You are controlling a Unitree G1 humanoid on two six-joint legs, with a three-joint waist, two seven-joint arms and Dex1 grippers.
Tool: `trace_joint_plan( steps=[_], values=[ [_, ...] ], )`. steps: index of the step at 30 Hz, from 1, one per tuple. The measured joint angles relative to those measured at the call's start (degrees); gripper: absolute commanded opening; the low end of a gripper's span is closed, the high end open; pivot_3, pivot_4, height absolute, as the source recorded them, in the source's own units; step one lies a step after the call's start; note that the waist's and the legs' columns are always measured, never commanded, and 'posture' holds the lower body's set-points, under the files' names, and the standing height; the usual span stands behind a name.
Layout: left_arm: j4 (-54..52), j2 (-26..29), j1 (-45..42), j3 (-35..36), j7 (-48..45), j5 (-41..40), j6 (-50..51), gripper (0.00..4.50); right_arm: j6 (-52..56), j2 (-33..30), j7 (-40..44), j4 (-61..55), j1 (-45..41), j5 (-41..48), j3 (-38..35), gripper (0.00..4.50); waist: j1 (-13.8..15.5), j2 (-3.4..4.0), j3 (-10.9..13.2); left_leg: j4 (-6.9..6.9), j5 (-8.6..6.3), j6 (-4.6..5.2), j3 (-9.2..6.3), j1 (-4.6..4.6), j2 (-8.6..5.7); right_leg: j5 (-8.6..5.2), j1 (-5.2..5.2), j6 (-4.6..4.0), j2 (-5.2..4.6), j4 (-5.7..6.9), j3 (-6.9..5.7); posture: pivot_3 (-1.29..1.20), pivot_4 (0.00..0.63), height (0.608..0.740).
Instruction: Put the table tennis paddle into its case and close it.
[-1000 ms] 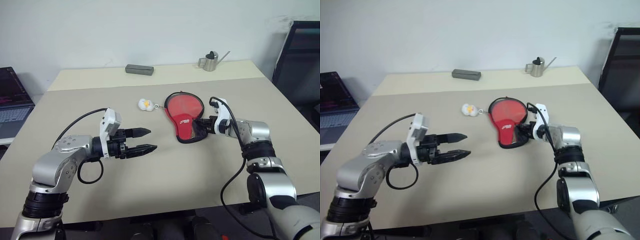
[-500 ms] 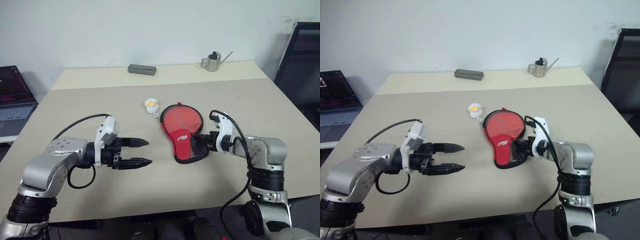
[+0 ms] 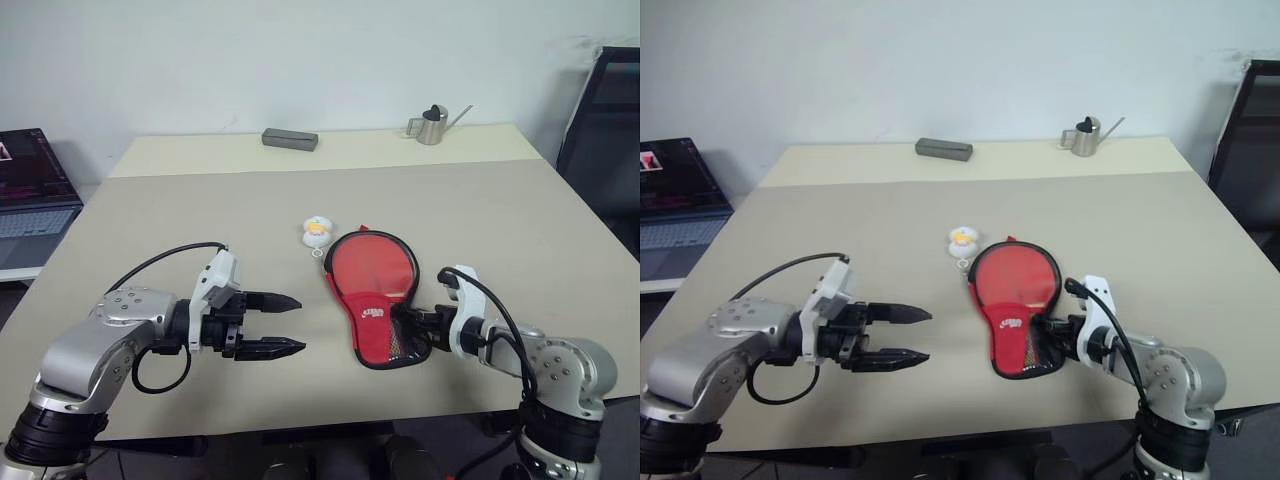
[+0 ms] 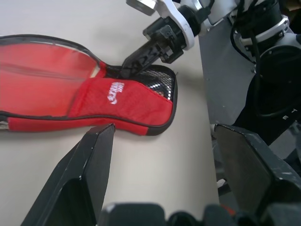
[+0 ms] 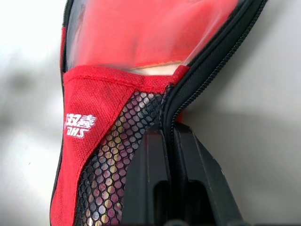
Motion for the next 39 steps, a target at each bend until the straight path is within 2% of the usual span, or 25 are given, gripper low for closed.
trace_joint_plan(
  steps=[10,15,16,20,23,27,35,39],
  values=[
    [0.0,0.1,-1.4,-1.2,-2.2,0.0,0.1,3.7,0.3,4.0,-18.8,-2.5,6.6,23.4,-3.3,0.03,0.0,0.0,0.0,-0.04,0.0,0.0,0.02,0.04,0.09,-0.03,0.02,-0.04,0.09,0.0,0.01,0.0,0.15,0.74],
    [0.0,0.7,-1.5,-1.4,-3.2,0.0,0.4,3.7,-1.7,5.4,-32.3,-1.3,8.5,38.3,-1.6,0.03,0.1,0.02,0.0,-0.06,0.0,0.0,-0.01,0.04,0.14,-0.03,0.02,-0.06,0.14,-0.01,0.0,0.0,0.15,0.74],
    [0.0,0.7,-1.5,-1.5,-3.4,0.0,0.5,3.7,-3.1,4.3,-35.0,-0.8,9.2,41.8,-0.3,0.03,0.1,0.02,0.0,-0.06,0.0,0.0,0.02,0.04,0.13,-0.04,0.02,-0.06,0.12,-0.03,0.02,0.0,0.15,0.74],
    [0.0,1.2,-1.5,-1.6,-3.8,-0.1,1.0,3.7,-16.5,-7.8,-48.6,0.7,11.7,60.0,9.8,0.03,0.0,0.03,0.0,-0.04,0.0,0.01,0.09,0.02,0.1,-0.05,0.05,-0.03,0.07,-0.12,0.05,0.0,0.15,0.74],
    [0.0,1.3,-1.6,-1.6,-4.2,-0.1,1.2,3.7,-25.0,-15.2,-53.1,0.2,12.5,67.8,15.4,0.03,0.1,0.02,0.0,-0.06,0.0,0.01,0.04,0.0,0.14,-0.08,0.06,-0.04,0.14,-0.12,-0.01,0.0,0.15,0.74],
    [0.0,1.5,-1.6,-1.6,-4.8,-0.1,1.3,3.7,-32.6,-20.3,-53.7,-1.5,13.5,70.0,20.3,0.03,0.1,0.01,0.0,-0.07,0.0,0.01,0.04,0.0,0.17,-0.09,0.06,-0.04,0.17,-0.13,0.01,0.0,0.15,0.74],
    [0.2,1.4,-2.7,-2.9,-4.8,0.0,1.3,3.7,-40.5,-25.5,-52.8,-2.6,12.6,70.2,27.1,0.03,0.1,0.01,0.0,-0.06,0.0,0.01,0.02,-0.01,0.19,-0.08,0.06,-0.05,0.19,-0.16,0.01,0.0,0.15,0.74],
    [0.2,1.3,-2.7,-2.9,-4.7,0.0,1.3,3.7,-41.9,-26.9,-52.3,-2.5,11.9,70.6,29.4,1.07,0.1,0.0,0.0,-0.06,0.0,0.01,0.01,-0.01,0.21,-0.08,0.06,-0.06,0.2,-0.17,0.0,0.0,0.15,0.74]
  ],
)
